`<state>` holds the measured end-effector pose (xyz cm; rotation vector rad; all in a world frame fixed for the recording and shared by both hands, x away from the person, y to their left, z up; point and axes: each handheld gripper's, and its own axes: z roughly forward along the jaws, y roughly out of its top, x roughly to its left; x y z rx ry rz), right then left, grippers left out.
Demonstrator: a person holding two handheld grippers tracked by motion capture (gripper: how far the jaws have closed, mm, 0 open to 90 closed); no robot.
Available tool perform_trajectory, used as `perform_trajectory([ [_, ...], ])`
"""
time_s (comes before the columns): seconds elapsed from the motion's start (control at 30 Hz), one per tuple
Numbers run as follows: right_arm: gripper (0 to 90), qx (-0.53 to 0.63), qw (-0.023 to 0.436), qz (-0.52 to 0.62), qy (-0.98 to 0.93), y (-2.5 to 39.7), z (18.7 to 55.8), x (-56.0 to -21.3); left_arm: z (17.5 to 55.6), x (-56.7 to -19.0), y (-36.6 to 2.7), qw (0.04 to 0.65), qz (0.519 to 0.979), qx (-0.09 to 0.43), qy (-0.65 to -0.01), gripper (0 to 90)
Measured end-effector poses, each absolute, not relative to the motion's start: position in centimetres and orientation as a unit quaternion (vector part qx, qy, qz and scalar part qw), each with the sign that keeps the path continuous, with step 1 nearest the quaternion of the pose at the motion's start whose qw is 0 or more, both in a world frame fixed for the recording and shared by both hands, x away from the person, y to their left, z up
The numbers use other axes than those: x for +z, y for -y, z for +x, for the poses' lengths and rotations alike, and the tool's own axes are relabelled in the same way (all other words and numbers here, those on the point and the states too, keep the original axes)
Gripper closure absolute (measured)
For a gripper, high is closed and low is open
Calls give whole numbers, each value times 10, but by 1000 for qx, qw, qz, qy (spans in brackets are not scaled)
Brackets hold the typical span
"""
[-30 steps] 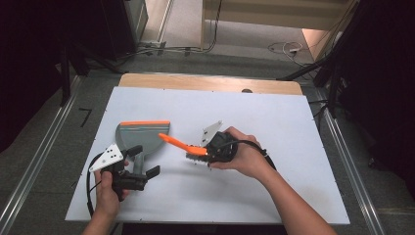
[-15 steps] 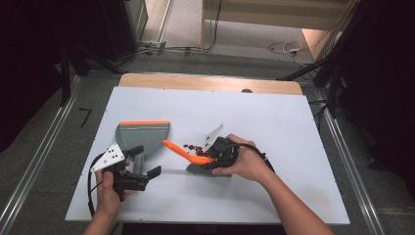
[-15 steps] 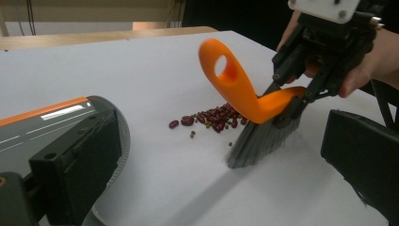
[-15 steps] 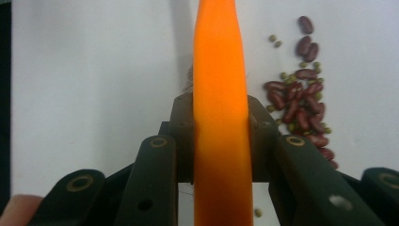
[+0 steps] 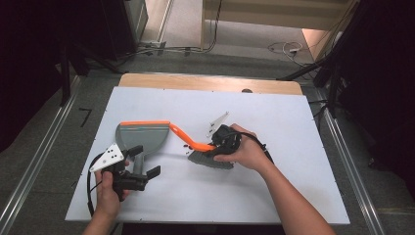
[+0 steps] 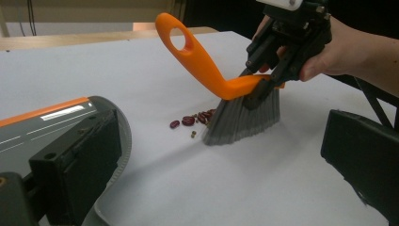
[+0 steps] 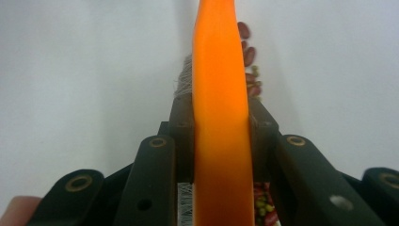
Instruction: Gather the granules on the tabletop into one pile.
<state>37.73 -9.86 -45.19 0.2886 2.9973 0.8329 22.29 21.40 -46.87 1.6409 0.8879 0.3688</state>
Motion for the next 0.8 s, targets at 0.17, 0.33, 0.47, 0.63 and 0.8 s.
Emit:
perform_trajectory([
  [0.17, 684, 265, 19, 101, -959, 98, 383, -451, 223, -469, -215, 580, 702, 158, -381, 0],
  [0.33, 686, 256, 30, 113, -960, 97, 381, -446, 223, -469, -215, 582, 701, 158, -380, 0],
  [0.47, 687, 267, 42, 146, -952, 94, 373, -437, 223, -469, -216, 583, 700, 158, -381, 0],
  [0.63, 687, 316, 23, 209, -925, 80, 365, -427, 223, -468, -215, 581, 702, 159, -380, 0],
  [0.8, 686, 332, 12, 301, -894, 53, 354, -433, 223, -468, -215, 583, 700, 159, -380, 0],
])
